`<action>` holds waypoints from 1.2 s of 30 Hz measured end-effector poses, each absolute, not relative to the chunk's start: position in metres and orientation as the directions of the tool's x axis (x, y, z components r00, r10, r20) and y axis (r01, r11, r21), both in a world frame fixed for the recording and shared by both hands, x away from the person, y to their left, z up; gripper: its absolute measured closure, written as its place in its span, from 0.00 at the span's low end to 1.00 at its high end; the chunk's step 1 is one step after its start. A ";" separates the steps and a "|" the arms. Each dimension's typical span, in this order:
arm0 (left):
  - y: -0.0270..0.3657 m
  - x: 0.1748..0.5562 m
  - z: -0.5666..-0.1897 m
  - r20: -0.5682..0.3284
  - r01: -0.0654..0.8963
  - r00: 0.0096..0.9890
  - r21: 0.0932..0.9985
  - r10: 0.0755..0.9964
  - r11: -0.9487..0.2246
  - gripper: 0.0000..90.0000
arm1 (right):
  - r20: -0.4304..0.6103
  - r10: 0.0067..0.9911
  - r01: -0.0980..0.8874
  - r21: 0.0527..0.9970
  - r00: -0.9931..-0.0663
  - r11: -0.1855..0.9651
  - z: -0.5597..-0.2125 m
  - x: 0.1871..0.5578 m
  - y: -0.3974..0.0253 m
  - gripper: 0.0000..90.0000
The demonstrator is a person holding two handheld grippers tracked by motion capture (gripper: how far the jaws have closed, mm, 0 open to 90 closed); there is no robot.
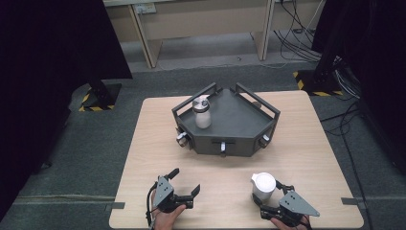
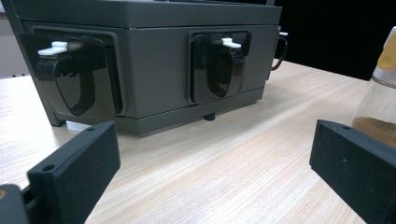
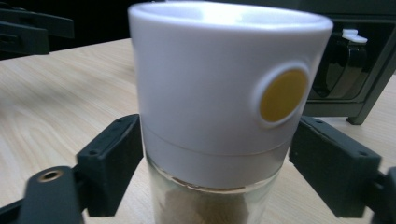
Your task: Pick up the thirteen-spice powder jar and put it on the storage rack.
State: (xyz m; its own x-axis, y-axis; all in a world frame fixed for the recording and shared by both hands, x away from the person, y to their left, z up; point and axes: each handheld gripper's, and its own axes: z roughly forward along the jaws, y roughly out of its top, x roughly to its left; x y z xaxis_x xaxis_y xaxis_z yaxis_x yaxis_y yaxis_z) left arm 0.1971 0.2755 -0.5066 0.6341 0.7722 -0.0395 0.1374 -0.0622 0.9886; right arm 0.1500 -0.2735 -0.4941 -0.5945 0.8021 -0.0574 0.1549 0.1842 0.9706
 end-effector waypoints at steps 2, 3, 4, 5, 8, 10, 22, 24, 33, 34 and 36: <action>0.276 0.197 -0.507 -0.039 0.137 0.634 0.989 0.772 -0.063 0.01 | -0.040 0.799 0.168 0.970 -0.601 0.175 -0.495 0.153 -0.275 0.27; 0.275 0.197 -0.507 -0.039 0.137 0.635 0.989 0.772 -0.063 0.01 | -0.040 0.799 0.168 0.970 -0.601 0.175 -0.495 0.153 -0.275 0.27; 0.275 0.197 -0.507 -0.039 0.137 0.635 0.989 0.772 -0.063 0.01 | -0.044 0.793 0.166 0.970 -0.607 0.180 -0.495 0.154 -0.275 0.31; 0.275 0.197 -0.507 -0.039 0.137 0.635 0.989 0.772 -0.063 0.01 | -0.044 0.793 0.166 0.970 -0.607 0.180 -0.495 0.154 -0.275 0.31; 0.275 0.197 -0.506 -0.037 0.136 0.635 0.989 0.771 -0.065 0.01 | -0.045 0.791 0.164 0.970 -0.610 0.182 -0.494 0.154 -0.274 0.34; 0.275 0.197 -0.507 -0.038 0.137 0.635 0.989 0.772 -0.064 0.01 | -0.046 0.791 0.164 0.969 -0.610 0.184 -0.493 0.154 -0.274 0.34; 0.275 0.197 -0.507 -0.039 0.137 0.636 0.988 0.771 -0.064 0.01 | -0.045 0.793 0.158 0.972 -0.607 0.176 -0.487 0.151 -0.276 0.34; 0.275 0.197 -0.507 -0.037 0.137 0.636 0.988 0.770 -0.065 0.01 | -0.042 0.792 0.156 0.973 -0.609 0.171 -0.483 0.150 -0.277 0.34; 0.275 0.197 -0.507 -0.037 0.138 0.636 0.988 0.771 -0.067 0.01 | -0.053 0.797 0.151 0.972 -0.602 0.179 -0.469 0.153 -0.278 0.34; 0.275 0.197 -0.507 -0.038 0.139 0.636 0.988 0.771 -0.066 0.01 | -0.055 0.797 0.149 0.972 -0.602 0.180 -0.467 0.153 -0.277 0.34; 0.275 0.197 -0.507 -0.038 0.139 0.636 0.988 0.771 -0.066 0.01 | -0.061 0.795 0.142 0.973 -0.604 0.183 -0.463 0.155 -0.277 0.34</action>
